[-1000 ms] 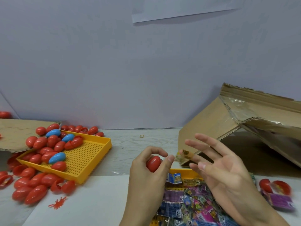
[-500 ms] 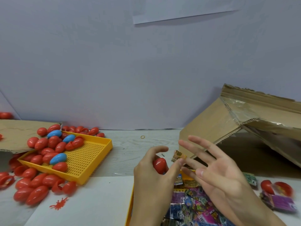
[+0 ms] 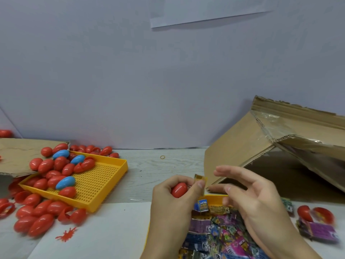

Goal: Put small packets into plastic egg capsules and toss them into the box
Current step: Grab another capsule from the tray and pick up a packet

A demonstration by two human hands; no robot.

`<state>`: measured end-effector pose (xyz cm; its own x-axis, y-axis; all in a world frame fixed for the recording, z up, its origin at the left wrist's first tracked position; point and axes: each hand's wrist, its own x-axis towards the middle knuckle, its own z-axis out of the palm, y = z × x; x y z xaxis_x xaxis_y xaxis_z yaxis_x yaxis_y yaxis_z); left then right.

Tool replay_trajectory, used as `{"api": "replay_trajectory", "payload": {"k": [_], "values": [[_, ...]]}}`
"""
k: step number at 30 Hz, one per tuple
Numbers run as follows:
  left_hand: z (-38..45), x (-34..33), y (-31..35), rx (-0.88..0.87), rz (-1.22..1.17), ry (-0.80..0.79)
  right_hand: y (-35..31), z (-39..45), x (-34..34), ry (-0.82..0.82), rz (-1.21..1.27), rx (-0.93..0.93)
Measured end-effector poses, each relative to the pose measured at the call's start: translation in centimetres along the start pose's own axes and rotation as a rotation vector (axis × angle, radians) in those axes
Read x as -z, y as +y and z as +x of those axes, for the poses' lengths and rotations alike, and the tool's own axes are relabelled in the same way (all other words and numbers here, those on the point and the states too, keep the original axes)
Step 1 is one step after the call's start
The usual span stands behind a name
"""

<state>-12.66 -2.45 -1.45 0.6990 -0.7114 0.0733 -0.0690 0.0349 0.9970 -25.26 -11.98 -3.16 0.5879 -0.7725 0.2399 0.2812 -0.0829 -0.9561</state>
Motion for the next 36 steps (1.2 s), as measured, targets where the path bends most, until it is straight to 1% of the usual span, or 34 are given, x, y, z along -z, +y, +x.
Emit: {"api": "replay_trajectory", "payload": {"k": [3, 7, 9, 14, 17, 20, 23, 27, 36], "values": [[0.04, 0.15, -0.09, -0.007, -0.038, 0.057, 0.04, -0.14, -0.07, 0.005, -0.043, 0.005], [-0.06, 0.13, 0.04, -0.097, -0.003, 0.022, -0.40, -0.07, -0.59, -0.143, -0.015, -0.083], [-0.11, 0.07, 0.17, -0.133, 0.024, -0.001, -0.65, -0.09, -0.80, -0.181, 0.010, -0.117], [-0.25, -0.06, 0.21, -0.166, 0.099, -0.078, -0.66, -0.07, -0.86, -0.108, 0.099, -0.144], [-0.25, -0.19, 0.15, -0.139, 0.114, -0.104, -0.59, -0.05, -0.89, -0.094, 0.160, -0.143], [-0.25, -0.14, 0.02, -0.131, 0.144, -0.138, -0.52, 0.05, -0.78, -0.082, 0.102, -0.107], [-0.25, -0.09, -0.13, -0.139, 0.183, -0.170, -0.26, 0.12, -0.60, -0.023, 0.026, -0.084], [-0.19, -0.24, -0.39, -0.143, 0.243, -0.163, -0.12, 0.14, -0.51, 0.039, -0.050, -0.058], [-0.09, -0.04, -0.14, -0.117, 0.162, -0.175, -0.52, 0.01, -0.94, 0.035, -0.069, -0.062]]}}
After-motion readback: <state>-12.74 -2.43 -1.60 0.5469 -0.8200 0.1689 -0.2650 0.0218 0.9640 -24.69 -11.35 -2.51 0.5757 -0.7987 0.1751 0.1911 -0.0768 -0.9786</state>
